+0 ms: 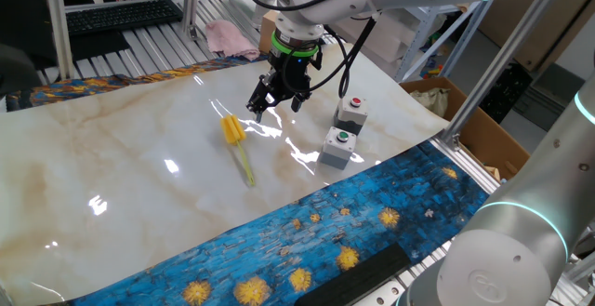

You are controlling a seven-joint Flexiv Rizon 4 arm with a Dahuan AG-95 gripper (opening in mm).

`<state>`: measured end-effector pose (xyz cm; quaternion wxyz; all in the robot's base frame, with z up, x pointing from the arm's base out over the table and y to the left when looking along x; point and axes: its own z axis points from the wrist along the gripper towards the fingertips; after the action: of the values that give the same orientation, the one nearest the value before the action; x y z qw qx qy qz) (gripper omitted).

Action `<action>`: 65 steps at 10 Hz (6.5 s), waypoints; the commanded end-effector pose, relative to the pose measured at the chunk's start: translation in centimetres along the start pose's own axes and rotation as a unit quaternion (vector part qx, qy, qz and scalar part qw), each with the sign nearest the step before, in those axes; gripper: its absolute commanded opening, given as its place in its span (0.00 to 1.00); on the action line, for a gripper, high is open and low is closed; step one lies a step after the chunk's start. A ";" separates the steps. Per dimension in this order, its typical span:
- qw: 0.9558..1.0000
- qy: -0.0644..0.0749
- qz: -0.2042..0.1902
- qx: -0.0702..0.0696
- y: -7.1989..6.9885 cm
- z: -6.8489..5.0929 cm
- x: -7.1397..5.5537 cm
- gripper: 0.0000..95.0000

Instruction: Scrub the table with a brush

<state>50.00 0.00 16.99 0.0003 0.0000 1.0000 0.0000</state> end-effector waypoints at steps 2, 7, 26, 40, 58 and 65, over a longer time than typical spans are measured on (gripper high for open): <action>0.982 0.010 0.161 -0.094 0.0 0.0 0.0 0.00; 0.982 0.009 0.161 -0.095 0.1 0.1 0.1 0.00; 0.985 0.020 0.156 -0.072 3.1 7.5 -2.7 0.20; 0.989 0.006 0.139 -0.041 3.4 14.0 -4.4 0.40; 0.994 -0.038 0.091 -0.040 2.3 16.3 -4.8 0.00; 0.999 -0.013 0.030 -0.040 -1.3 13.0 -6.2 0.00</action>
<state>56.10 -1.08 3.91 0.0126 0.0355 0.9984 0.0417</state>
